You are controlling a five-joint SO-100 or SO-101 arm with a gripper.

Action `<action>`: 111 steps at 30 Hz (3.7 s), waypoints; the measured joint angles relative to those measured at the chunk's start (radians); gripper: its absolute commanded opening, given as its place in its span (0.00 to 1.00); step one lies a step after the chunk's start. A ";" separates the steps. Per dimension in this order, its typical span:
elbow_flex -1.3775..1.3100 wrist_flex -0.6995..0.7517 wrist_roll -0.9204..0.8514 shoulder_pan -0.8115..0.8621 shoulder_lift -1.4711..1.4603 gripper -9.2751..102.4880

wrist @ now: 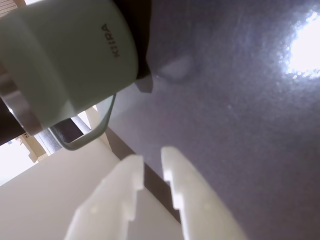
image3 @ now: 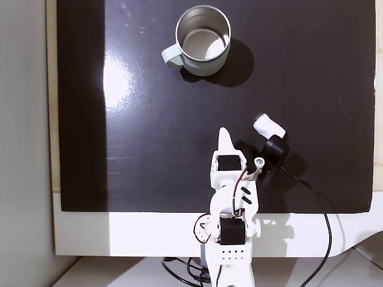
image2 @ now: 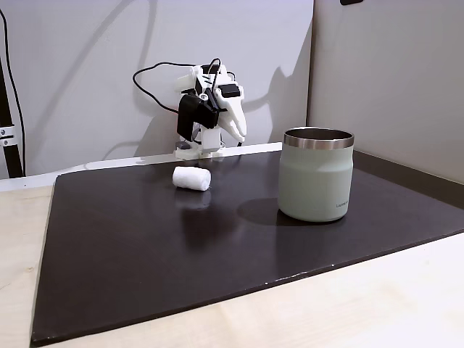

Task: Grasp a gauze and put it in the cup.

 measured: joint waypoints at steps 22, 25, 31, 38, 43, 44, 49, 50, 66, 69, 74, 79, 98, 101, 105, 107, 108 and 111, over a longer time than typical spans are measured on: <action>0.000 0.000 -0.038 -0.029 0.000 0.08; 0.000 0.002 -0.015 0.003 0.000 0.08; -0.138 0.135 0.067 0.057 -0.005 0.08; -0.324 0.212 0.140 0.147 -0.132 0.08; -0.451 0.241 0.196 0.258 -0.281 0.08; -0.486 0.250 0.213 0.272 -0.325 0.08; -0.693 0.330 0.290 0.351 -0.624 0.10; -0.738 0.348 0.296 0.357 -0.692 0.12; -0.953 0.426 0.259 0.388 -1.181 0.45; -0.953 0.413 0.253 0.394 -1.241 0.45; -0.953 0.351 0.250 0.411 -1.319 0.45; -0.940 0.282 0.250 0.396 -1.370 0.45; -0.805 0.130 0.262 0.370 -1.468 0.33; -0.805 0.130 0.276 0.370 -1.468 0.23; -0.805 0.130 0.285 0.370 -1.468 0.15; -0.805 0.129 0.285 0.370 -1.468 0.12; -0.805 0.124 0.285 0.371 -1.468 0.11; -0.805 0.124 0.285 0.377 -1.468 0.09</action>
